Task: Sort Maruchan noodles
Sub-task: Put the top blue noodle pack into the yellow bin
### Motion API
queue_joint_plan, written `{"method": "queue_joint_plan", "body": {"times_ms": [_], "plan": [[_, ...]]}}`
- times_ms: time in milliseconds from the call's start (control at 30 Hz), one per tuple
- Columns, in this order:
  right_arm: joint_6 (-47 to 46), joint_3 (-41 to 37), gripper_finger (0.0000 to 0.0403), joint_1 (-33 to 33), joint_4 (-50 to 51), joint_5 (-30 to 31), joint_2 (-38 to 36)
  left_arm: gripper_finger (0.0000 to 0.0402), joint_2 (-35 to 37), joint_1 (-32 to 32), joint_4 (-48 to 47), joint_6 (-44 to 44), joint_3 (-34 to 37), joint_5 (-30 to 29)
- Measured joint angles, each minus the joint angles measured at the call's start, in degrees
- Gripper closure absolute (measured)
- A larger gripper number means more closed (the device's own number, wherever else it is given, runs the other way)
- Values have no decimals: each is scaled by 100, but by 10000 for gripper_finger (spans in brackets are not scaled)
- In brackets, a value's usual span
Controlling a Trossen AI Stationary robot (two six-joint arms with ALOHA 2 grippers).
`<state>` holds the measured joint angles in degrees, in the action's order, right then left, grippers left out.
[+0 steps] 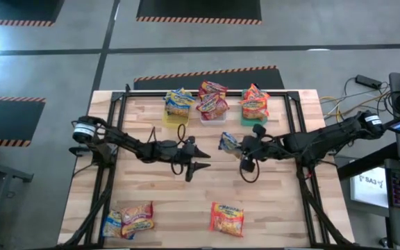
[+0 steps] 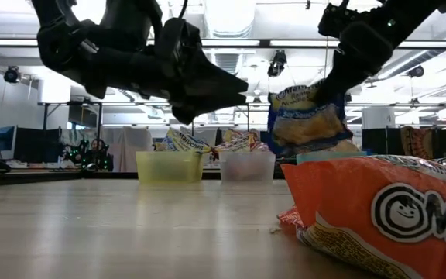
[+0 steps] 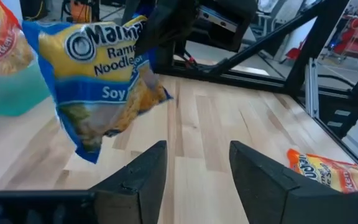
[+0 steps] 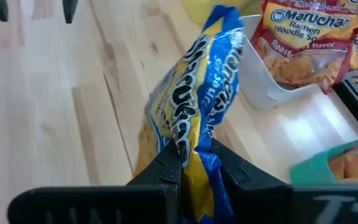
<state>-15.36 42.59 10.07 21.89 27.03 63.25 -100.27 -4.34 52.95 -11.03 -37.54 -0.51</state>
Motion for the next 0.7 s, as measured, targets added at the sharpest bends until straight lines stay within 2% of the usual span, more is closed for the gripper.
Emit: {"method": "queue_joint_plan", "body": {"times_ms": [200,367,567,700], "plan": [[362,0,370,0,57,-3,32,207,0,4,-7,220,-17,-32],[898,0,370,0,61,-89,30,162,0,4,-43,827,-216,-137],[1817,0,370,4,61,-881,30,129,0,11,-50,1474,-449,-389],[2269,0,370,2,64,-946,30,126,0,27,-69,1776,-566,-411]]}}
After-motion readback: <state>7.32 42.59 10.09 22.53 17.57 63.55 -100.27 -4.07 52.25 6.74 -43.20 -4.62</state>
